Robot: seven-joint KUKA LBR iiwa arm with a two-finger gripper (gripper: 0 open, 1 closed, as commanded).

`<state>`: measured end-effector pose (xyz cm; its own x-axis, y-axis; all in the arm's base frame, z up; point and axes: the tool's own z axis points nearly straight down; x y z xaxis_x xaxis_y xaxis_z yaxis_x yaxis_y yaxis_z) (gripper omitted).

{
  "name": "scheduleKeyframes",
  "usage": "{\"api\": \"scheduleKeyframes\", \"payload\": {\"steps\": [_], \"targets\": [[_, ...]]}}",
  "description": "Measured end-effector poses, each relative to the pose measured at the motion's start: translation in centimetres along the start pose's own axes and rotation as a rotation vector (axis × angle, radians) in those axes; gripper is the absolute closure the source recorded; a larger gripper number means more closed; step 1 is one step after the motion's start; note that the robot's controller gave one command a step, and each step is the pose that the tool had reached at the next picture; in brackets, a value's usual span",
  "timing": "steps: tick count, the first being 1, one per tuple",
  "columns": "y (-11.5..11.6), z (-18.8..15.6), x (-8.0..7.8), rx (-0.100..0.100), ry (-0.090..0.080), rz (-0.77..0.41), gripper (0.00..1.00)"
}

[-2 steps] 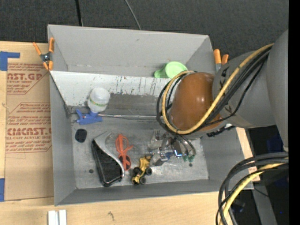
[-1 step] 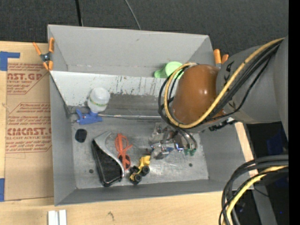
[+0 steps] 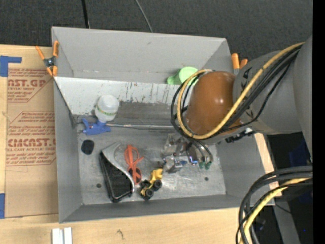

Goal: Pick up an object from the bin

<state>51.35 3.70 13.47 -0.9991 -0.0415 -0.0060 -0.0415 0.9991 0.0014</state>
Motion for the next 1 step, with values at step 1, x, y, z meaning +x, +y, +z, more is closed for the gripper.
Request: {"api": "scheduleKeyframes", "payload": {"steps": [1], "targets": [[-3.00,-0.83,-0.28,0.001,0.004,-0.006,1.00]]}}
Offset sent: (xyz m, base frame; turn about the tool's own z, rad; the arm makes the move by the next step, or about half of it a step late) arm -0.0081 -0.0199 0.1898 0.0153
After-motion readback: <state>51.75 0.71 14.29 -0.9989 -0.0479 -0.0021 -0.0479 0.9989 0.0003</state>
